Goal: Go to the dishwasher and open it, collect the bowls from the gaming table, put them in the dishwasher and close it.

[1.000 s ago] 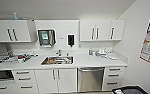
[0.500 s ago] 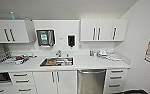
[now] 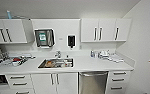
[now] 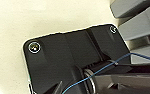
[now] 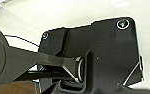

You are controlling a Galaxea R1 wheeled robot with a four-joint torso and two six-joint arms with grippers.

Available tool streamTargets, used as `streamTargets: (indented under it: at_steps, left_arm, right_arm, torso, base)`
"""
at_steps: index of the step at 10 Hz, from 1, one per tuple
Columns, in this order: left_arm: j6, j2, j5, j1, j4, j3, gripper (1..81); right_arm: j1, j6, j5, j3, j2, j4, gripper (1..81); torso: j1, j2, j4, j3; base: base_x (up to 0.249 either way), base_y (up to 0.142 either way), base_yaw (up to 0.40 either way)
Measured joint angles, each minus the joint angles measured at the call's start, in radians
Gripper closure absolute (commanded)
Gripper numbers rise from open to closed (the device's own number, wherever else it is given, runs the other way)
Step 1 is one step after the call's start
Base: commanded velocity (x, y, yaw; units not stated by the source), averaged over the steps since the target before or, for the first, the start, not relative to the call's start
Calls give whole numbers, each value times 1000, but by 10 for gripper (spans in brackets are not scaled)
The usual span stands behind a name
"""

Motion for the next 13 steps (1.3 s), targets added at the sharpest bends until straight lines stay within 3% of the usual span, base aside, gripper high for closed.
streamTargets:
  at_steps: [13]
  left_arm:
    - [0,0,-5,2,0,0,10]
  right_arm:
    - [3,0,0,-4,2,0,10]
  torso:
    - [-2,-1,0,0]
  base:
    - [146,0,0]
